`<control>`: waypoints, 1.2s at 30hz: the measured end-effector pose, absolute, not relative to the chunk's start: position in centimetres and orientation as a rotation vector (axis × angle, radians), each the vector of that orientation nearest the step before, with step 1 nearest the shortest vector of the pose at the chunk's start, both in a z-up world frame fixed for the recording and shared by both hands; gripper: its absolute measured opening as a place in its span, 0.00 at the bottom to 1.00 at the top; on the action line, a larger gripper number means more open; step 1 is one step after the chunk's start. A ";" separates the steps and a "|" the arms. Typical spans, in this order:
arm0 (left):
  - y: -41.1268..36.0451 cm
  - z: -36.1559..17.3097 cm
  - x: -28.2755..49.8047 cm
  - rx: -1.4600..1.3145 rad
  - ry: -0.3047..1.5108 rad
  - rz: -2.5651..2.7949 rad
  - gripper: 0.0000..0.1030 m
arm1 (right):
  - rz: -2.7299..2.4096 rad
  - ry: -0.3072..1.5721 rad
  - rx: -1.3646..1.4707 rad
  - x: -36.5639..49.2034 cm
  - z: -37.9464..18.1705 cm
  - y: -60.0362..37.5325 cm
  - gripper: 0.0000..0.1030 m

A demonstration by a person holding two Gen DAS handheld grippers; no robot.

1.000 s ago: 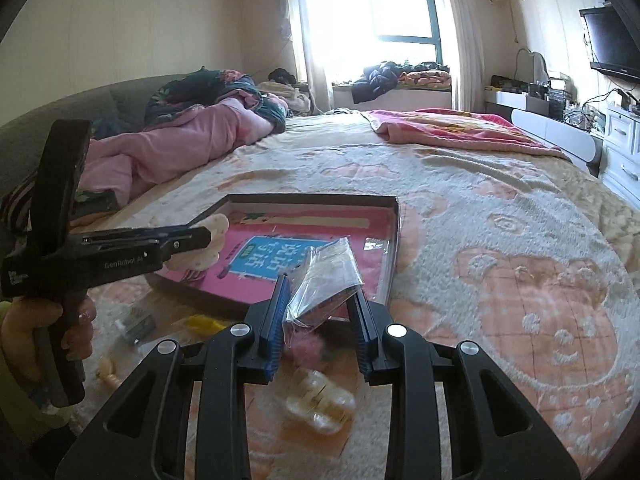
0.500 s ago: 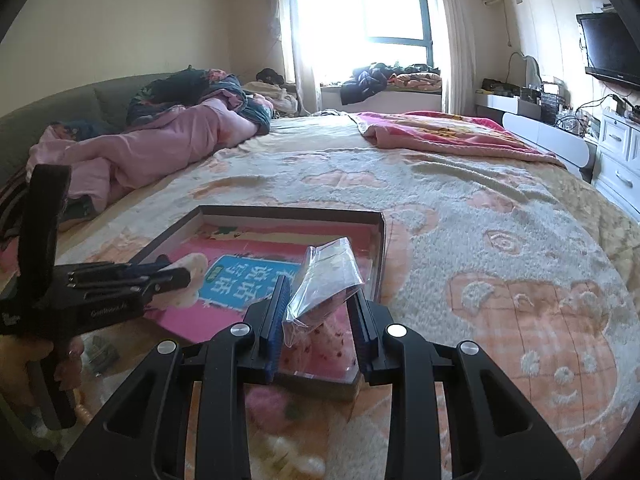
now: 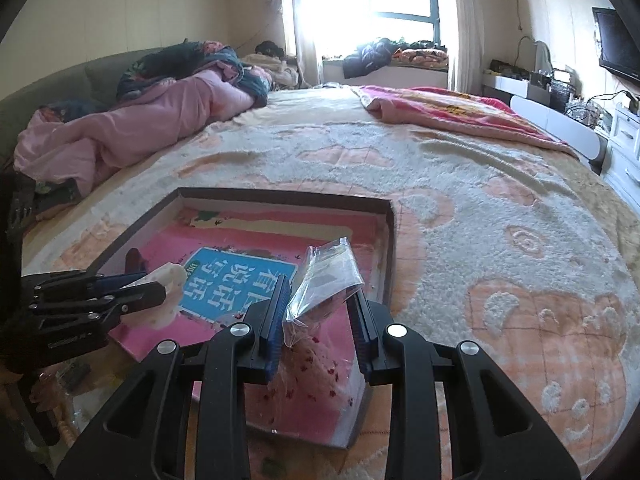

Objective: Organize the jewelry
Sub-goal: 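Carry the white comb clip into the box while the right gripper holds a clear bag, then open the left gripper to release the white clip and withdraw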

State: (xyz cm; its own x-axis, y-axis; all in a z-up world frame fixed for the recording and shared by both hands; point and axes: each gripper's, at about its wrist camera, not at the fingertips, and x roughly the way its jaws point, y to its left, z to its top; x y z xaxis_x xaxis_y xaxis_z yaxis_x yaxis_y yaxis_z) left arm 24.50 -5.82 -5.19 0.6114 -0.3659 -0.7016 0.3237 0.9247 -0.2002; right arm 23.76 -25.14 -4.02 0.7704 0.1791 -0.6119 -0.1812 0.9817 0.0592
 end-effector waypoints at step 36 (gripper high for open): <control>-4.9 -4.1 23.1 -0.052 0.776 -0.353 0.61 | 0.143 0.578 -0.017 18.3 -3.9 -25.8 0.83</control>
State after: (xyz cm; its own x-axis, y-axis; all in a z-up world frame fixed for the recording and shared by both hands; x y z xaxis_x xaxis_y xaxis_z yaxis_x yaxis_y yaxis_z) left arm 23.11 -4.94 -4.10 0.6580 -0.3304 -0.6766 0.2922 0.9402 -0.1750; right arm 18.29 -25.81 -3.86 0.8280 0.1297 -0.5455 -0.1392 0.9900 0.0240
